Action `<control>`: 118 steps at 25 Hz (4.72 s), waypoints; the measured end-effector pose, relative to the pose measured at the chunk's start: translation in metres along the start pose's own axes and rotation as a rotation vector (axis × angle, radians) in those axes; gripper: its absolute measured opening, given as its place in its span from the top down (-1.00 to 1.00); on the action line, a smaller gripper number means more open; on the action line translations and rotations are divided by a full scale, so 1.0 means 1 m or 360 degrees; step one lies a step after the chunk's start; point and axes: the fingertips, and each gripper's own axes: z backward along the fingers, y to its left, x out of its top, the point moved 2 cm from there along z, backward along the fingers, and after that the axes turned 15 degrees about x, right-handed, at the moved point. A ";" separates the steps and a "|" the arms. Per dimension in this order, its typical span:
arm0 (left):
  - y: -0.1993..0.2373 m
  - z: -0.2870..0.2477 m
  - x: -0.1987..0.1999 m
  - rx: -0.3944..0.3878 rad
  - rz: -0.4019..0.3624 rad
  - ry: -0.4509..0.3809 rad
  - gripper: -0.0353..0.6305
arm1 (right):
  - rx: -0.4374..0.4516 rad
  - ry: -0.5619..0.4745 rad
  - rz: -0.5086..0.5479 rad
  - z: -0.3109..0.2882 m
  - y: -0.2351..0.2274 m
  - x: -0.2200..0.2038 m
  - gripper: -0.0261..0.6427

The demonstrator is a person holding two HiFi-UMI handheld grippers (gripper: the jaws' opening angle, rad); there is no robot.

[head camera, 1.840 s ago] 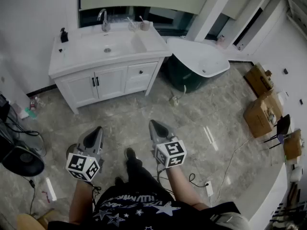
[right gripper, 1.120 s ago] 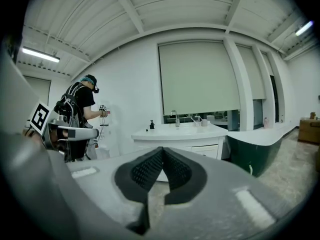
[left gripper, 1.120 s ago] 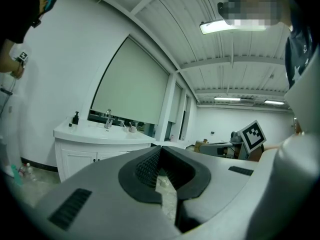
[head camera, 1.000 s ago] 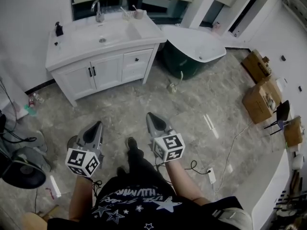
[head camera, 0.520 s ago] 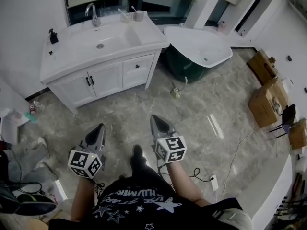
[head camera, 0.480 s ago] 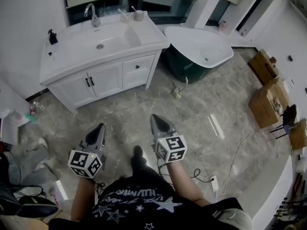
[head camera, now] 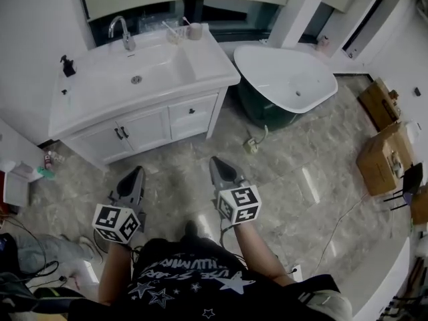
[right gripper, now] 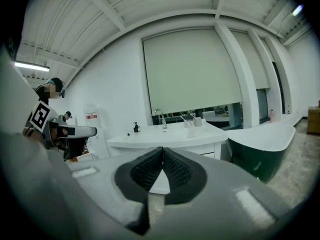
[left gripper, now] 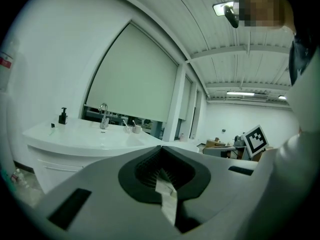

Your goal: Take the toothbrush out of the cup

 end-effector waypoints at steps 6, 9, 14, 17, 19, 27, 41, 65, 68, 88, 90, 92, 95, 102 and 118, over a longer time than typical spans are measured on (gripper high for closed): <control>-0.007 -0.037 0.001 0.0002 -0.0006 0.0048 0.87 | 0.0007 -0.0014 -0.0027 -0.011 -0.034 0.007 0.92; -0.007 -0.058 0.006 -0.0010 -0.0004 0.0054 0.87 | -0.0014 0.0007 -0.0043 -0.014 -0.049 0.004 0.92; -0.007 -0.097 0.007 -0.0076 -0.0035 0.0079 0.87 | -0.0082 0.0030 -0.0073 -0.026 -0.077 0.003 0.92; 0.003 -0.129 0.011 -0.0104 -0.0029 0.0084 0.87 | -0.0112 0.0044 -0.0057 -0.045 -0.095 0.011 0.92; 0.014 -0.152 0.015 -0.0117 -0.0032 0.0081 0.87 | -0.0124 0.0060 -0.0040 -0.064 -0.108 0.018 0.92; 0.071 -0.246 0.049 -0.0180 -0.0033 0.0032 0.87 | -0.0141 0.0143 0.0061 -0.165 -0.156 0.056 0.92; 0.181 -0.355 0.093 -0.0203 0.0038 0.0017 0.87 | -0.0141 0.0253 0.0116 -0.313 -0.190 0.100 0.92; 0.220 -0.482 0.126 0.0061 0.0113 0.0049 0.87 | 0.0070 0.0260 0.0197 -0.448 -0.318 0.163 0.92; 0.220 -0.509 0.136 0.0099 0.0102 0.0031 0.87 | 0.0160 0.0285 0.0178 -0.475 -0.342 0.172 0.92; 0.246 -0.623 0.153 0.0383 0.0098 0.0126 0.87 | 0.0599 0.0632 0.0309 -0.678 -0.422 0.200 0.69; 0.251 -0.628 0.149 0.0403 0.0103 0.0146 0.87 | 0.0607 0.0672 0.0332 -0.694 -0.427 0.194 0.64; 0.253 -0.633 0.144 0.0412 0.0110 0.0171 0.87 | 0.0625 0.0705 0.0335 -0.708 -0.432 0.190 0.57; 0.253 -0.637 0.134 0.0413 0.0127 0.0214 0.87 | 0.0624 0.0783 0.0377 -0.722 -0.438 0.183 0.57; 0.255 -0.638 0.122 0.0437 0.0159 0.0253 0.87 | 0.0641 0.0854 0.0504 -0.737 -0.431 0.175 0.57; 0.268 -0.620 0.119 0.0497 0.0203 0.0240 0.87 | 0.0448 0.0961 0.0736 -0.746 -0.440 0.171 0.84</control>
